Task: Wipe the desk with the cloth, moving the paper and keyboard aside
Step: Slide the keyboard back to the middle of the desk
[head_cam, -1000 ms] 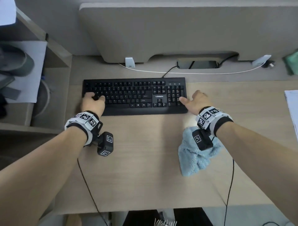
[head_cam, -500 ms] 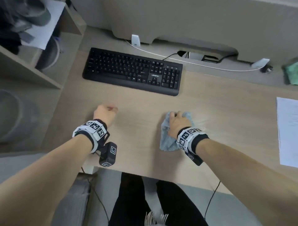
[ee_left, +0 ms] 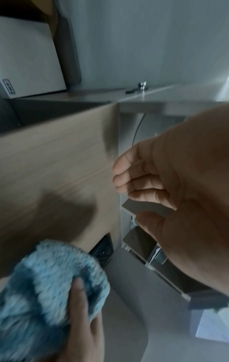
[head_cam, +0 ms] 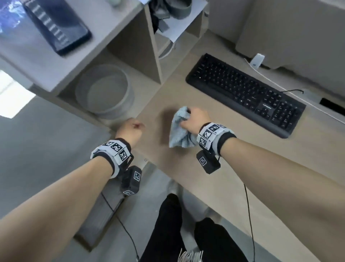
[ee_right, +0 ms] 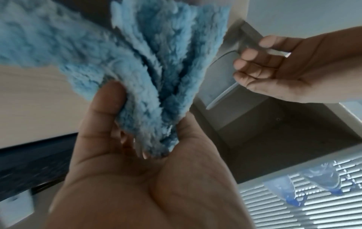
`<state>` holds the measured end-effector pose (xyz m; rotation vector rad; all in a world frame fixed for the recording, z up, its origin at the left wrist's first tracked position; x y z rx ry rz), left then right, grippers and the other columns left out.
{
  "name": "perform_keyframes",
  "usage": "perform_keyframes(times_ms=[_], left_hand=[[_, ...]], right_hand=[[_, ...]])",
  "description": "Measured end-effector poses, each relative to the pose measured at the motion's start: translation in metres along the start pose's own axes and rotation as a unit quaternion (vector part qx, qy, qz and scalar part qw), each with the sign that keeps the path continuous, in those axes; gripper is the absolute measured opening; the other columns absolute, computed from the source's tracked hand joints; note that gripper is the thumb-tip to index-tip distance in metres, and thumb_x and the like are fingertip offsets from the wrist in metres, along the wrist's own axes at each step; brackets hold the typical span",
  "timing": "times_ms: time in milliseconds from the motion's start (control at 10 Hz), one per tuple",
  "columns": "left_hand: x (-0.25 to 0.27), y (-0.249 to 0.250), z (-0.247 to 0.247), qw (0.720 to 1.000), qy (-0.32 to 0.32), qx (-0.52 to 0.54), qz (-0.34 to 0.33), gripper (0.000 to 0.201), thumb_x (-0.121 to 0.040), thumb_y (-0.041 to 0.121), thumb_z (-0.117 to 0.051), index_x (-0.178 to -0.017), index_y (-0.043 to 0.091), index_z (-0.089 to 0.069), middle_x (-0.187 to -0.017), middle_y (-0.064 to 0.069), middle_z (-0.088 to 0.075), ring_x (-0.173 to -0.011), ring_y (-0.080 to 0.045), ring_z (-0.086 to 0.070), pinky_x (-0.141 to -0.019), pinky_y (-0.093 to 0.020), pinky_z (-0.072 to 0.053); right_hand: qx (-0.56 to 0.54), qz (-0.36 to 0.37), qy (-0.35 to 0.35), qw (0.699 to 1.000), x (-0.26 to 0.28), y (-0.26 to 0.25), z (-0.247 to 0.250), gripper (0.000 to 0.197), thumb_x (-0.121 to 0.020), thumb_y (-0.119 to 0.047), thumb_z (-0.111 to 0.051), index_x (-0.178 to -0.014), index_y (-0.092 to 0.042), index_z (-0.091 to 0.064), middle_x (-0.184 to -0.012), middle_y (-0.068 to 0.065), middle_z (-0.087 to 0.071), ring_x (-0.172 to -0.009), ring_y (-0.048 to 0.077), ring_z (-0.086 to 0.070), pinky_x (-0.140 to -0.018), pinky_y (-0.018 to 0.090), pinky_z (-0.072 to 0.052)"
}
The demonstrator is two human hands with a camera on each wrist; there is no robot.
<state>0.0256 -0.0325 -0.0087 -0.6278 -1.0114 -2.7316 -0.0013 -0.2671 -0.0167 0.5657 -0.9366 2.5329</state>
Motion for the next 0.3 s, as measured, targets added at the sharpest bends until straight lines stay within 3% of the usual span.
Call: perform_keyframes(times_ms=[100,200,300], left_hand=[[-0.005,-0.023,0.018,1.0,-0.026,-0.004,-0.006,0.015,-0.087,0.007,-0.056,-0.089,0.019,-0.064,-0.094,-0.005,-0.069,-0.094,-0.025,-0.065,-0.08,-0.023,-0.043],[-0.01,-0.042,0.024,0.999,-0.041,-0.013,-0.014,0.019,-0.086,0.01,-0.057,-0.078,0.027,-0.062,-0.092,0.0,-0.07,-0.095,-0.023,-0.067,-0.088,-0.029,-0.051],[-0.01,-0.039,0.026,0.999,-0.039,-0.01,-0.023,0.013,-0.088,0.015,-0.058,-0.096,0.014,-0.068,-0.105,-0.007,-0.071,-0.102,-0.026,-0.065,-0.095,-0.037,-0.05]], right_hand=[[0.012,0.025,0.002,1.0,-0.018,-0.041,-0.022,0.052,-0.084,-0.038,-0.069,-0.127,-0.012,-0.054,-0.119,0.016,-0.057,-0.103,0.035,-0.061,-0.087,0.037,-0.049],[0.045,0.018,-0.023,0.999,-0.026,-0.059,-0.037,0.058,-0.085,-0.05,-0.064,-0.129,-0.013,-0.053,-0.122,0.018,-0.055,-0.106,0.039,-0.06,-0.092,0.041,-0.05],[0.064,0.014,-0.04,0.997,-0.021,-0.06,-0.04,0.063,-0.077,-0.068,-0.049,-0.114,-0.019,-0.061,-0.109,0.012,-0.065,-0.094,0.033,-0.064,-0.081,0.035,-0.051]])
Point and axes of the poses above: each hand's wrist, its own x-axis away from the middle knuckle, its own z-axis out of the back of the hand, y = z × x, the point moved 3 cm from there along -x, towards the middle knuckle
